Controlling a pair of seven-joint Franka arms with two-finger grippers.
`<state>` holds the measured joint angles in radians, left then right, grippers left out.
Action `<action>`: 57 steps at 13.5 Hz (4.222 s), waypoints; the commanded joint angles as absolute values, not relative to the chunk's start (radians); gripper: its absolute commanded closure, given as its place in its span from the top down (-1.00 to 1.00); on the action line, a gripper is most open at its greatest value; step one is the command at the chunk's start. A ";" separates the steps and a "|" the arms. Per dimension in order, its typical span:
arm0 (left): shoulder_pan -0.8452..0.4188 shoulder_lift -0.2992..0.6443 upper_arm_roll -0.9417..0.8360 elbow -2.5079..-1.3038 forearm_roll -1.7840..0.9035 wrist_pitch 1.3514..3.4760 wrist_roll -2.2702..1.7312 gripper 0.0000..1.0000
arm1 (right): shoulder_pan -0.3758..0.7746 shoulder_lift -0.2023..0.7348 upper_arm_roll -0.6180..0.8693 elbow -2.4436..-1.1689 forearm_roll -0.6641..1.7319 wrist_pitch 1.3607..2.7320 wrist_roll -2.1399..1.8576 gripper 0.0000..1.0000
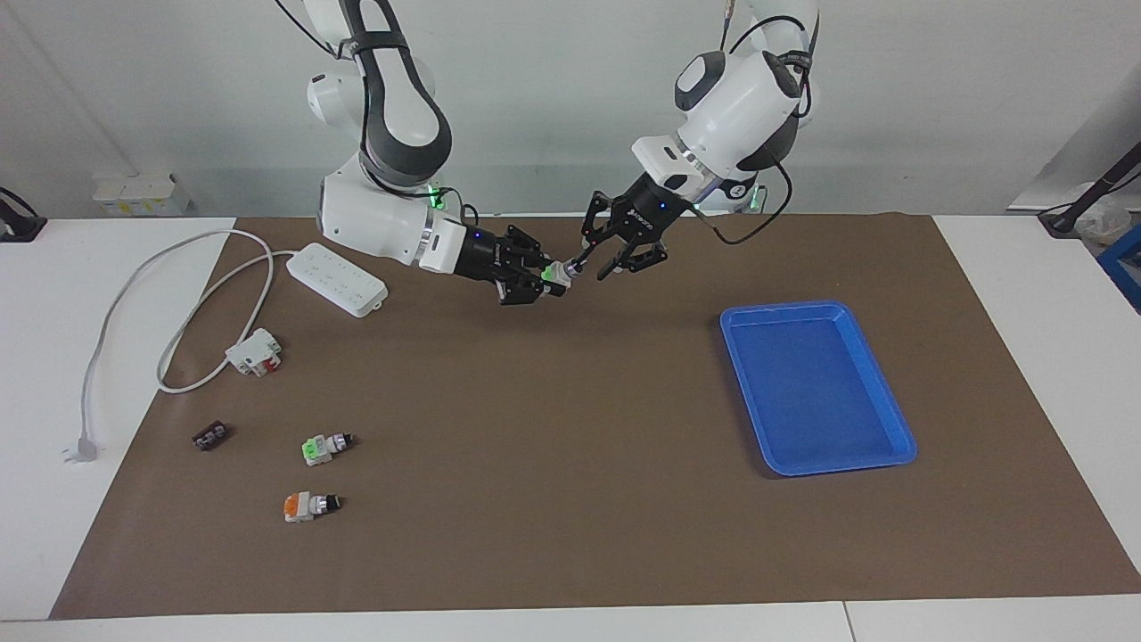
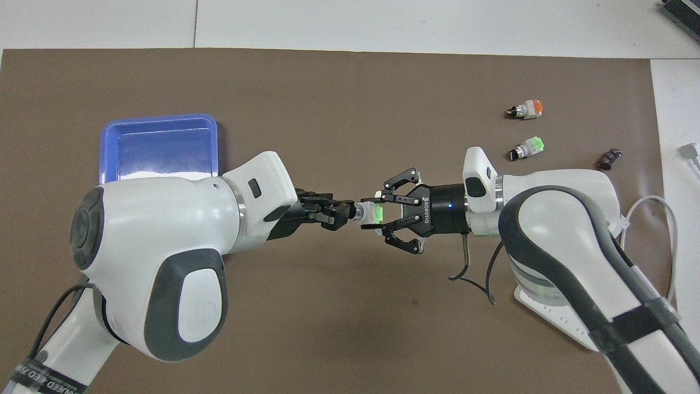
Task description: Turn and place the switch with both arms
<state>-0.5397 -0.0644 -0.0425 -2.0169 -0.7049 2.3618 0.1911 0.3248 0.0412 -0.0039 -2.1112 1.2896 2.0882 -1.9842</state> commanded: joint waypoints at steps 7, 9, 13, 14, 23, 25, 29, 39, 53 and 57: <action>-0.535 -0.037 -0.025 -1.976 -0.723 2.301 0.347 -0.09 | 0.331 0.006 -0.003 -2.135 1.312 2.098 -1.954 -1.00; -0.537 -0.040 -0.025 -1.979 -0.719 2.298 0.356 -0.10 | 0.331 0.006 -0.003 -2.135 1.312 2.098 -1.954 -1.00; -0.537 -0.046 -0.023 -1.980 -0.719 2.253 0.397 -0.10 | 0.331 0.006 -0.003 -2.137 1.305 2.098 -1.956 -1.00; -0.538 -0.046 -0.023 -1.980 -0.719 2.255 0.397 -0.13 | 0.331 0.006 -0.003 -2.135 1.304 2.098 -1.956 -1.00; -0.529 -0.038 -0.021 -1.962 -0.727 2.260 0.397 -0.25 | 0.331 -0.012 -0.005 -2.143 1.298 2.098 -1.927 -1.00; -0.528 -0.035 -0.020 -1.947 -0.730 2.257 0.396 -0.26 | 0.331 -0.012 -0.005 -2.143 1.299 2.100 -1.927 -1.00; -0.526 -0.034 -0.020 -1.945 -0.744 2.256 0.396 -0.38 | 0.331 -0.012 -0.005 -2.143 1.299 2.100 -1.925 -1.00; -0.538 -0.034 -0.020 -1.956 -0.738 2.260 0.387 -0.91 | 0.331 -0.012 -0.005 -2.146 1.295 2.100 -1.928 -1.00; -0.517 -0.037 -0.020 -1.959 -0.741 2.246 0.247 -1.00 | 0.327 -0.012 -0.005 -2.148 1.276 2.108 -1.922 -1.00; -0.486 -0.040 -0.020 -1.950 -0.742 2.177 0.178 -1.00 | 0.327 -0.012 -0.006 -2.148 1.276 2.108 -1.922 -1.00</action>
